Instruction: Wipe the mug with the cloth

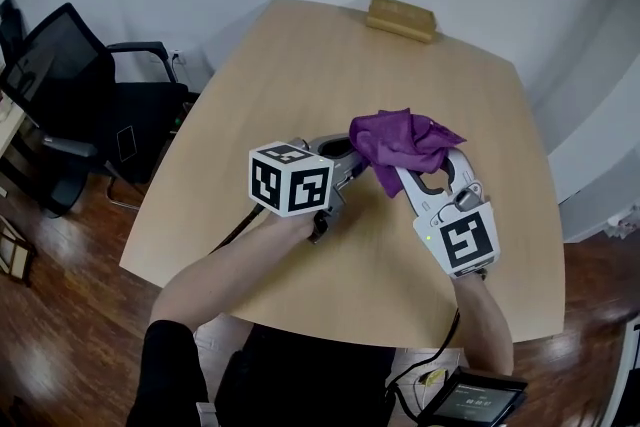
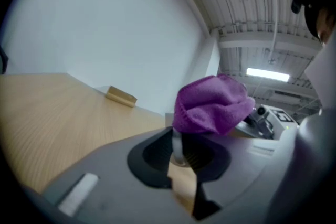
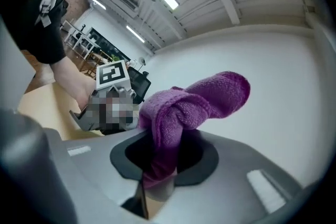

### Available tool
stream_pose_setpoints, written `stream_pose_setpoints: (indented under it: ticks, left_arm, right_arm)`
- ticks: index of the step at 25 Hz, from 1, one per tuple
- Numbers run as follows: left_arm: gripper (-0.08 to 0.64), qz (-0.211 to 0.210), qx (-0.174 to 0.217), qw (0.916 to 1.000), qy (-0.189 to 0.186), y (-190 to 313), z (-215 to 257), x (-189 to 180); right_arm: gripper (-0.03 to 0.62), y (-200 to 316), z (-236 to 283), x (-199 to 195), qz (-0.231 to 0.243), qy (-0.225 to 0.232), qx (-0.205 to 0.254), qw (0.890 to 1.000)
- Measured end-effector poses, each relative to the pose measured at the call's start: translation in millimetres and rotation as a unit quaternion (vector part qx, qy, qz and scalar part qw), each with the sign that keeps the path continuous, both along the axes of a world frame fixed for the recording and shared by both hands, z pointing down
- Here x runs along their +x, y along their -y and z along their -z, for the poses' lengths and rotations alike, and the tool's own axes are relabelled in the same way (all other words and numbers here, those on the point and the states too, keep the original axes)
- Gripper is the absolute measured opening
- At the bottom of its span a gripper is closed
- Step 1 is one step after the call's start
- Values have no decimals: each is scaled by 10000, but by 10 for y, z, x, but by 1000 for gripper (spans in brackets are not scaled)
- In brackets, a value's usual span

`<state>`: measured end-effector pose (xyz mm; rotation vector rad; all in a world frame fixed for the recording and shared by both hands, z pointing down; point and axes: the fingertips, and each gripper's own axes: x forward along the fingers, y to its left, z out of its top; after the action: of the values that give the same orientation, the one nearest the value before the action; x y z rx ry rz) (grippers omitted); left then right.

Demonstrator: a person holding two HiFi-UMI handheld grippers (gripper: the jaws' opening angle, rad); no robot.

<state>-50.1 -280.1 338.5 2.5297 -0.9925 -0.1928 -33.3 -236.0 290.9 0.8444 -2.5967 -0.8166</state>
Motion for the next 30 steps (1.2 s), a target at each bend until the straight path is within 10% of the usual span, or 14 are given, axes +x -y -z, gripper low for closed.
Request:
stream_pose_setpoints:
  ticks: [11, 16, 20, 30]
  left_arm:
    - [63, 570, 11, 9981, 216, 173, -104, -215]
    - [64, 651, 164, 9966, 468, 163, -59, -233]
    - [64, 529, 219, 9965, 601, 105, -95, -122]
    - [64, 627, 408, 9969, 235, 120, 81, -204]
  right_arm:
    - [77, -14, -791, 137, 106, -960, -919, 9911]
    - [78, -63, 264, 225, -398, 88, 377, 9985]
    - [78, 22, 191, -25, -498, -778, 839, 9922]
    - [77, -13, -658, -154, -240, -1999, 328, 9790]
